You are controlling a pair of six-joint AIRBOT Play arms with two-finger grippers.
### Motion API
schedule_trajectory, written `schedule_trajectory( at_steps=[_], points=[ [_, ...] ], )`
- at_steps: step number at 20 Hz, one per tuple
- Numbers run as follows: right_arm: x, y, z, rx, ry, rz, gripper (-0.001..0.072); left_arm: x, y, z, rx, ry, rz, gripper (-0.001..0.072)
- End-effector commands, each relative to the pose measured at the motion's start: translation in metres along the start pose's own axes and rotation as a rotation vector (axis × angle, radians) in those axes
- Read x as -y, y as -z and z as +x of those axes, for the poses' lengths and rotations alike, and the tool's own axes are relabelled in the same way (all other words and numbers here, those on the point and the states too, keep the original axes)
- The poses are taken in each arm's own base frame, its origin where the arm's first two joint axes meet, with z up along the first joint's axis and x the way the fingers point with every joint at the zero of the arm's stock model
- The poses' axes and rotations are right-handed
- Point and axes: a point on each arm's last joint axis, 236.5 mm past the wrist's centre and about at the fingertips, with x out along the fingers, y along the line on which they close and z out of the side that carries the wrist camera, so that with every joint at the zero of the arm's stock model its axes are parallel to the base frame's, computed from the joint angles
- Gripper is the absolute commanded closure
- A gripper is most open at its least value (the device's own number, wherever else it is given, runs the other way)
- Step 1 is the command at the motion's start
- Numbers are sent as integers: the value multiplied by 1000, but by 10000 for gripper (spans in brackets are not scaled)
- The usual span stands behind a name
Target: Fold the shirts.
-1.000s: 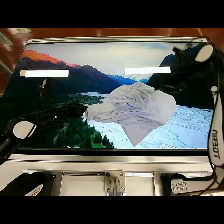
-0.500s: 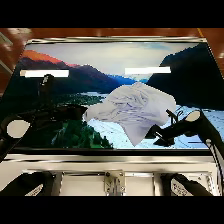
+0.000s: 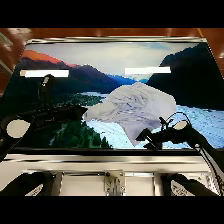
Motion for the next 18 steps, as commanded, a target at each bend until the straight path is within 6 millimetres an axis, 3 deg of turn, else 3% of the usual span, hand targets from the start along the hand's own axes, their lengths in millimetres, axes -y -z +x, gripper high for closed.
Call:
schedule_trajectory(
  at_steps=[1, 3, 5, 7, 8, 9, 10, 11, 13, 15, 18],
  points=[
    [-10, -17, 21, 64, -28, 25, 35, 0, 0, 0, -2, 0, -2, 673],
    [-21, -29, 20, 114, -70, 49, 102, 0, 0, 0, -1, 0, -2, 673],
    [-24, -36, 19, 142, -88, 63, 114, 0, 0, 0, -1, 0, -2, 673],
    [-26, -37, 19, 149, -94, 66, 342, 0, 0, 0, -1, 0, -1, 674],
    [-26, -38, 19, 150, -94, 65, 353, 0, 0, 0, -1, 0, -2, 673],
    [-25, -38, 19, 150, -93, 63, 500, 0, 0, 0, -1, 0, -1, 673],
    [-26, -37, 19, 149, -94, 63, 603, 0, 0, 0, -1, -1, -1, 673],
    [-27, -35, 19, 140, -98, 59, 654, 0, 0, 0, -1, -1, -1, 673],
    [-33, -31, 18, 121, -113, 0, 655, 0, 0, 0, -1, -1, -1, 673],
    [-51, -26, 9, 91, -142, -132, 655, -4, 0, 0, -1, -17, 20, 673],
    [-108, -29, -39, 137, -197, -383, 655, -21, -13, -8, 19, -65, 24, 674]
  ],
)
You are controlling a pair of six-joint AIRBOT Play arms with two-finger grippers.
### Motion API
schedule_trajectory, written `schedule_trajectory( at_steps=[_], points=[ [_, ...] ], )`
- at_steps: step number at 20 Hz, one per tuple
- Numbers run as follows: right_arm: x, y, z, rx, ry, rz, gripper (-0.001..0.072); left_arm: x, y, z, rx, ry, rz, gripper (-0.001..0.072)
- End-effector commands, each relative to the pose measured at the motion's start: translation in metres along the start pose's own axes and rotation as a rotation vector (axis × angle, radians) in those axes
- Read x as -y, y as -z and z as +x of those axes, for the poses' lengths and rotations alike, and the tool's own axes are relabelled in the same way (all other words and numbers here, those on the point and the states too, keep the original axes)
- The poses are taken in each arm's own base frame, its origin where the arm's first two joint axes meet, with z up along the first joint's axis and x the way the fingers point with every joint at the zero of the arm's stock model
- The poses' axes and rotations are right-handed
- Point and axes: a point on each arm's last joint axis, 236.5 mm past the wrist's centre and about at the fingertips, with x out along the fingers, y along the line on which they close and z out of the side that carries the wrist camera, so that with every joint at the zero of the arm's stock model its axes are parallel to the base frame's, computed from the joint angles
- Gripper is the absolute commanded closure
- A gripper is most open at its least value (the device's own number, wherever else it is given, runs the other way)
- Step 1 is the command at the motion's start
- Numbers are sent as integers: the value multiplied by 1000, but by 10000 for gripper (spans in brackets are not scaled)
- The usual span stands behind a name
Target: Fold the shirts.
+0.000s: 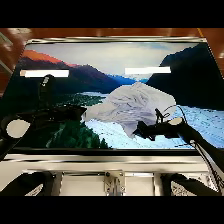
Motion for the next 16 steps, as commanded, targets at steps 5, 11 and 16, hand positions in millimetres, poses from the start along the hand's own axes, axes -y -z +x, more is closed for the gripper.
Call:
schedule_trajectory(
  at_steps=[5, 11, 16],
  points=[
    [-219, -22, -252, 509, -1, -909, 655, 17, -176, -162, 484, -102, 187, 674],
    [-344, 139, -559, 1546, 157, -1120, 655, 171, -230, -473, 1223, -140, 473, 674],
    [-333, 171, -554, 1513, 105, -1030, 655, 198, -181, -514, 1265, -186, 550, 674]
  ],
)
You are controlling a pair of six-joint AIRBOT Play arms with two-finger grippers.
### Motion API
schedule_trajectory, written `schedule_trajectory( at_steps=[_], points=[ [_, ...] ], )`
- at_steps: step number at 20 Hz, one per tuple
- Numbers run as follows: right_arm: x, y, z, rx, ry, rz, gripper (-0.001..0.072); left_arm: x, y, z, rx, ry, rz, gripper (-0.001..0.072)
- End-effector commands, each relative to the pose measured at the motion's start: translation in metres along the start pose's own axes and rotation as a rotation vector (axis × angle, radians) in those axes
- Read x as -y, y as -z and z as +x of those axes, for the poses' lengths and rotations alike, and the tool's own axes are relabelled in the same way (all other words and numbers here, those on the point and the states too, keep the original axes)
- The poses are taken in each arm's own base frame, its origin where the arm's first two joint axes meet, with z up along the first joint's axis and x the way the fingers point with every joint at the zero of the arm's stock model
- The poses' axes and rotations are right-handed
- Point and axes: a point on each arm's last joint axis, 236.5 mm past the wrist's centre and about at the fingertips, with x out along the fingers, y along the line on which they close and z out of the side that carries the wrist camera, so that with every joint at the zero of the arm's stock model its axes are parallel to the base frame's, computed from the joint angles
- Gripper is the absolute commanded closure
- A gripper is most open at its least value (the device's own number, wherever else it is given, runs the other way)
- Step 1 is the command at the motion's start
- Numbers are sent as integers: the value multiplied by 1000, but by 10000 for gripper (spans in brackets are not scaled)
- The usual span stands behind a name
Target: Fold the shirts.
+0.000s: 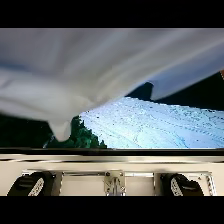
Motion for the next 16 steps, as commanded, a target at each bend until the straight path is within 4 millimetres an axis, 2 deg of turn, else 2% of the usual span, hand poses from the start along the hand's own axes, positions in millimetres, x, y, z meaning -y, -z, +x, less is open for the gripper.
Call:
schedule_trajectory(
  at_steps=[1, 2, 4, 6, 8, 11, 14, 16],
  points=[
    [2, 8, -24, -64, 61, 23, 655, 7, -13, -34, -27, -37, 96, 673],
    [9, 30, -18, -158, 77, 32, 655, 2, 6, -33, -103, -50, 109, 673],
    [26, 83, -4, -368, 100, 65, 655, -16, 55, -30, -285, -93, 128, 673],
    [42, 149, 12, -613, 110, 136, 655, -37, 111, -28, -454, -135, 124, 673],
    [62, 220, 30, -842, 129, 217, 655, -61, 178, -26, -617, -176, 109, 673],
    [90, 339, 65, -1078, 159, 351, 655, -89, 305, -36, -878, -204, 40, 673],
    [104, 451, 107, -1150, 181, 484, 655, -114, 427, -46, -1021, -241, -36, 673],
    [107, 497, 139, -1144, 181, 544, 655, -123, 489, -46, -1057, -263, -111, 673]
  ],
)
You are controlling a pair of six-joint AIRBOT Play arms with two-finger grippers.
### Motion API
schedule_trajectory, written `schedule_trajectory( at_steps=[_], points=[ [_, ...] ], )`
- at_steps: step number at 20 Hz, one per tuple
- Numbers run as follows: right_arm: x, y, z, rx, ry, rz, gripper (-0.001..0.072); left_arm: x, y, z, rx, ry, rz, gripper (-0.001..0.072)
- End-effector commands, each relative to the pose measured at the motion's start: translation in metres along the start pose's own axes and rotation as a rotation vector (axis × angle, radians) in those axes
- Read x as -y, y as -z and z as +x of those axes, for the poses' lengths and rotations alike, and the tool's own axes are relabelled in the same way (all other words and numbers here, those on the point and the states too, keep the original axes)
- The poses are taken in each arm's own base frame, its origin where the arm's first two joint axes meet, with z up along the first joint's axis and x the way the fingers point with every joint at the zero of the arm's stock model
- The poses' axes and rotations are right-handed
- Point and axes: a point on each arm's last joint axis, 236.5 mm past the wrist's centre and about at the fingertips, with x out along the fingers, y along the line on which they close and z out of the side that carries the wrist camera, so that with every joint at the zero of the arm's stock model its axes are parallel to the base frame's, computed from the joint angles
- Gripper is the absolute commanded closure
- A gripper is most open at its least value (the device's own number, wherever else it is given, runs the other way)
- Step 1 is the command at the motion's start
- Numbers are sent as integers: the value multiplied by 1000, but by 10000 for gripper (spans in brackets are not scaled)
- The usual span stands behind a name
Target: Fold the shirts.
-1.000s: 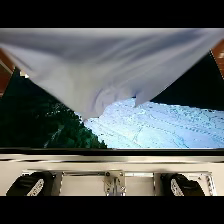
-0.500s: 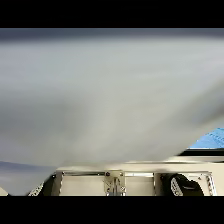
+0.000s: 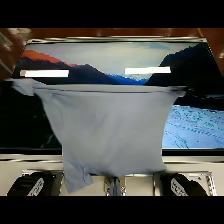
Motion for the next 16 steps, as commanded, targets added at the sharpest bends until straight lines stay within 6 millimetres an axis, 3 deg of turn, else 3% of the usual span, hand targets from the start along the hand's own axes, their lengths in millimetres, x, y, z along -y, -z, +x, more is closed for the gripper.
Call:
schedule_trajectory(
  at_steps=[1, 3, 5, 7, 9, 11, 14, 15, 16],
  points=[
    [15, -13, 107, 3, -46, 116, 655, -11, 67, 91, -93, 11, -120, 673],
    [14, -50, 131, 129, -104, 209, 655, -9, 74, 129, -100, 38, -230, 673],
    [24, -85, 143, 270, -114, 291, 655, -15, 75, 161, -65, 33, -334, 673],
    [37, -101, 156, 336, -100, 345, 655, -20, 79, 188, -41, 25, -437, 673],
    [47, -93, 179, 303, -82, 363, 654, -15, 100, 211, -83, 24, -474, 673],
    [50, -69, 205, 200, -79, 380, 654, 4, 133, 230, -181, 48, -465, 673],
    [45, -31, 226, 37, -93, 395, 645, 37, 177, 239, -337, 105, -444, 673],
    [42, -30, 223, 30, -102, 391, 617, 40, 182, 235, -370, 118, -444, 673],
    [39, -31, 214, 20, -118, 390, 496, 39, 182, 229, -403, 131, -451, 642]
  ],
)
